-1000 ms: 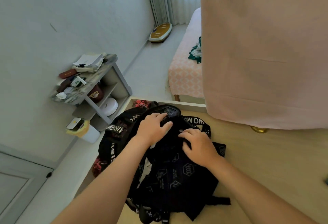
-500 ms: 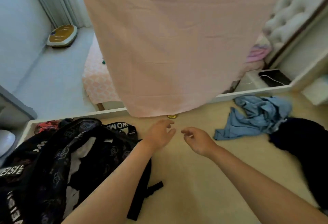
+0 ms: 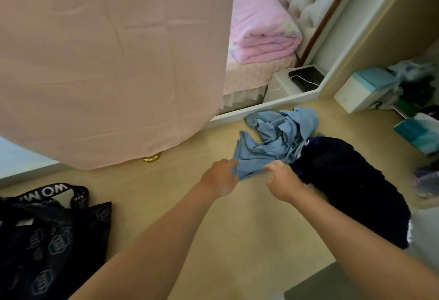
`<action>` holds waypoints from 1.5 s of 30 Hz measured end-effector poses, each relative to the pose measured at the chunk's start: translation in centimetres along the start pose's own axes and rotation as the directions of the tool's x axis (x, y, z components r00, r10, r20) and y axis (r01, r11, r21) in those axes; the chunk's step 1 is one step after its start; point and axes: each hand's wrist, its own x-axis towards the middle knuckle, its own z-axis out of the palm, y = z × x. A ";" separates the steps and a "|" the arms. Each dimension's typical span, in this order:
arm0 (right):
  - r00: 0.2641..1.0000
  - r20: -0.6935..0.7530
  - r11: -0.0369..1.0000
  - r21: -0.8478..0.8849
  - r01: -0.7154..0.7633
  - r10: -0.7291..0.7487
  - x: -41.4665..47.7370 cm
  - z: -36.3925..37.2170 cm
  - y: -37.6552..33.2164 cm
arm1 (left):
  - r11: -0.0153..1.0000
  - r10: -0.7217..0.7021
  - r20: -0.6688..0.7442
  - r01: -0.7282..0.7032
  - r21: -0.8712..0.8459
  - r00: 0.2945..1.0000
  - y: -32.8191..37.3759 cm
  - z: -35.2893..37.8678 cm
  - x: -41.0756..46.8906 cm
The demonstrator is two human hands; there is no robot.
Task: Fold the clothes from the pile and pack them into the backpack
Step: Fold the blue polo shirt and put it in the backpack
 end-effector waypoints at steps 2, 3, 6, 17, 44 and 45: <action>0.999 -0.002 0.997 -0.068 0.040 -0.041 2.2 -0.1 1.6 | 0.998 -0.053 0.040 0.051 0.040 0.998 0.4 1.6 1.9; 0.999 0.000 0.996 -0.077 0.047 -0.047 3.3 -0.2 2.1 | 0.996 -0.081 0.064 0.078 0.050 0.995 0.7 2.0 2.5; 0.999 0.034 0.998 -0.054 -0.012 0.014 6.2 -0.1 2.8 | 0.991 -0.130 0.106 0.126 0.036 0.986 0.5 3.0 3.9; 0.840 0.386 0.924 0.151 0.352 -0.383 5.2 4.2 -5.3 | 0.995 -0.081 -0.084 0.085 0.047 0.993 -2.5 3.2 1.5; 0.850 0.017 0.849 0.048 0.526 -0.527 3.7 7.1 -9.5 | 0.757 -0.605 -0.122 0.616 0.219 0.787 -11.3 6.8 -15.4; 0.874 -0.021 0.873 -0.070 0.483 -0.485 4.2 6.9 -8.9 | 0.724 -0.640 -0.131 0.652 0.226 0.757 -11.4 6.2 -15.7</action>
